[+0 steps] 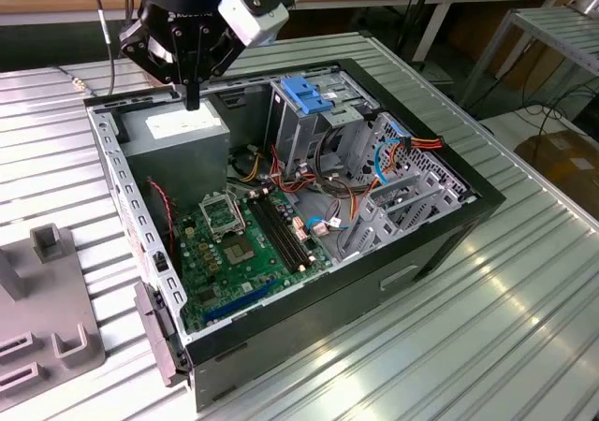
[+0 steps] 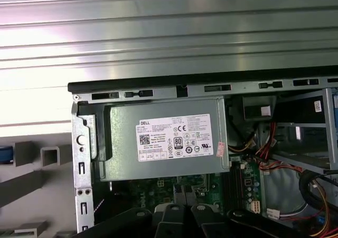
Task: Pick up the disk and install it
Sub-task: 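Reach for the disk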
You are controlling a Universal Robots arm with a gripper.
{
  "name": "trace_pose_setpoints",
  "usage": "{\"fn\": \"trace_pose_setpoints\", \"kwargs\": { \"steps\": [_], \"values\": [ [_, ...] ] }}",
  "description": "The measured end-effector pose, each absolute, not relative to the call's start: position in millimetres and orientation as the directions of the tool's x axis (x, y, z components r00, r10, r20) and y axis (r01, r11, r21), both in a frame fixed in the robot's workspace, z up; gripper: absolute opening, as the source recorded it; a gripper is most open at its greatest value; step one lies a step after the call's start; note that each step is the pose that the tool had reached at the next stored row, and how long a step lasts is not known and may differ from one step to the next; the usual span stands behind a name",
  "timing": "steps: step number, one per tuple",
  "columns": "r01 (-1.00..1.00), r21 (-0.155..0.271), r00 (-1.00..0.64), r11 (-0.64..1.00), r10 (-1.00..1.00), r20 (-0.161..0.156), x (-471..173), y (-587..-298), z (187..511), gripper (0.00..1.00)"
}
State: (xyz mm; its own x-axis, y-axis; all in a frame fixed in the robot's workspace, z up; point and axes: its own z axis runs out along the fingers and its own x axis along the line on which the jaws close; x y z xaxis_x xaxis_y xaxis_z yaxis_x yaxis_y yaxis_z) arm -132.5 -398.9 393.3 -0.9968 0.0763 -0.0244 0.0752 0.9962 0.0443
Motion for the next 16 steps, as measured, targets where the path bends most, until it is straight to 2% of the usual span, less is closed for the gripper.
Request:
{"fn": "trace_pose_setpoints", "kwargs": {
  "steps": [16],
  "values": [
    [0.075,0.044,-0.997,0.996,0.076,-0.024,-142.2,-398.9,393.3,0.10]
  ]
}}
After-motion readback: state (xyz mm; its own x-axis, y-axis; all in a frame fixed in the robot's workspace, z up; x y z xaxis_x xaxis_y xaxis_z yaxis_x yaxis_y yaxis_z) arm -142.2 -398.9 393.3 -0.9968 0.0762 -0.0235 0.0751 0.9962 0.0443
